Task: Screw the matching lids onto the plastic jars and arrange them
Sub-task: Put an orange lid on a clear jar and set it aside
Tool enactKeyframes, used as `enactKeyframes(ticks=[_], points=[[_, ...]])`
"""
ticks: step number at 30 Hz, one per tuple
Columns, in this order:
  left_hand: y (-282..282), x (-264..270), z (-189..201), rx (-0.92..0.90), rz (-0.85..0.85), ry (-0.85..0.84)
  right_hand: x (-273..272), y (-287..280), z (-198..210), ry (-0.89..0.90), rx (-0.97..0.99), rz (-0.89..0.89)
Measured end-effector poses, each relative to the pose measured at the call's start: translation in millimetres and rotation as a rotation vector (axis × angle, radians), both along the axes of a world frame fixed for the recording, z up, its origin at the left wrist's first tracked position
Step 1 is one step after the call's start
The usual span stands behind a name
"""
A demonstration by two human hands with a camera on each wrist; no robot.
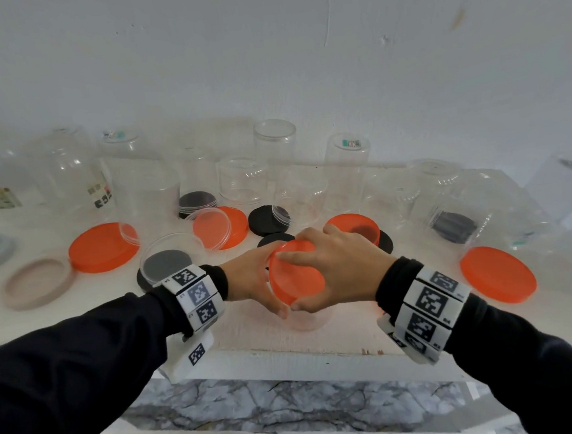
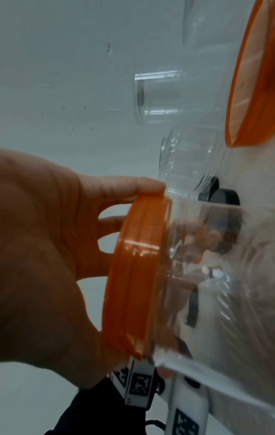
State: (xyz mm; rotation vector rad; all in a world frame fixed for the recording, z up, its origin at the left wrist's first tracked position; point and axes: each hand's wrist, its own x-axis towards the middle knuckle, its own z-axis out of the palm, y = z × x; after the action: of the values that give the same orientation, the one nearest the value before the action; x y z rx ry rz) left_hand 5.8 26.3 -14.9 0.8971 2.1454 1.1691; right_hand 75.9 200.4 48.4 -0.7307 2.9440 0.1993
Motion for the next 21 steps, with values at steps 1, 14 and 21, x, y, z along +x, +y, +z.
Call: enactKeyframes(ticks=[1, 14, 21], points=[[0.1, 0.6, 1.2, 0.004, -0.002, 0.004, 0.0, 0.0, -0.1, 0.007, -0.006, -0.001], [14.4, 8.9, 17.1, 0.092, 0.054, 0.015, 10.9, 26.4, 14.8, -0.055, -0.292, -0.143], [19.7, -34.0, 57.2, 0.27, 0.232, 0.152, -17.5, 58.7, 55.6, 0.202, -0.519, -0.223]])
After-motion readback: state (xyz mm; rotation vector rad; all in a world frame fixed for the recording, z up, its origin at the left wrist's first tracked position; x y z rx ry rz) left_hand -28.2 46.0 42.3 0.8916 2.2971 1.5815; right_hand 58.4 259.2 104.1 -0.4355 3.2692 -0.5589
